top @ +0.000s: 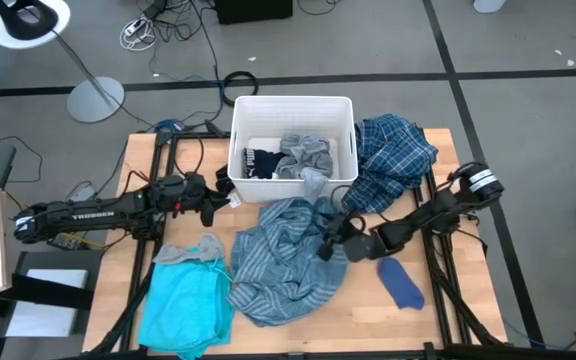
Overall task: Sort clothes
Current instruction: Put the blue sock into the white laundry bin
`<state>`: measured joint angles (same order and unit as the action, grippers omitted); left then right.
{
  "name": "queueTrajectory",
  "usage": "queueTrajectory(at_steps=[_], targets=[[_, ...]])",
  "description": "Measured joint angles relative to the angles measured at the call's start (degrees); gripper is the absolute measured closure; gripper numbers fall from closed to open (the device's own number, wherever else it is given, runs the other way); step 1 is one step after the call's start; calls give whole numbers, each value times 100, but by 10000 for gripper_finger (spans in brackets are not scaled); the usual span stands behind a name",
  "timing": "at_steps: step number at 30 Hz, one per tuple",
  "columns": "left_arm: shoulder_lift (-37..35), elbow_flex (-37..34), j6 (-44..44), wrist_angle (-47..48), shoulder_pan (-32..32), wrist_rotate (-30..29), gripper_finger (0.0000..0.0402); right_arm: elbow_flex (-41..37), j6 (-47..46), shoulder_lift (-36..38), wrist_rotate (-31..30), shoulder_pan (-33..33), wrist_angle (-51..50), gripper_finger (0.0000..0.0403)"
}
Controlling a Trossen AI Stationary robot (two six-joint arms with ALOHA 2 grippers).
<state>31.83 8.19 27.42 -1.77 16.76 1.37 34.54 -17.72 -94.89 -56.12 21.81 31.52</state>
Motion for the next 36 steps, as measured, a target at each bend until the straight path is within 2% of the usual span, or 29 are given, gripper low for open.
queueTrajectory(at_steps=[10,15,20,23,25,28,32,34,36], targets=[[2,0,-10,-12,1,3,275,498,1143,0,3,-677,249,271],[0,0,-15,-5,2,7,275,978,1900,-5,22,-867,327,305],[1,0,-15,-4,-1,27,275,1836,3534,-7,-94,-976,328,390],[0,0,-15,-11,2,27,275,2448,4812,-7,-158,-1205,309,385],[2,0,-15,-11,-1,26,275,2873,5284,-7,-168,-1453,320,377],[1,0,-15,-10,1,26,275,3480,5335,-7,-307,-1903,313,374],[1,0,-15,0,1,26,275,4099,4554,0,-530,-2446,224,375],[2,0,-15,1,1,34,275,4368,4105,0,-542,-2629,-201,372],[2,0,-15,-1,1,50,275,4663,3456,0,-457,-2720,-1074,362]])
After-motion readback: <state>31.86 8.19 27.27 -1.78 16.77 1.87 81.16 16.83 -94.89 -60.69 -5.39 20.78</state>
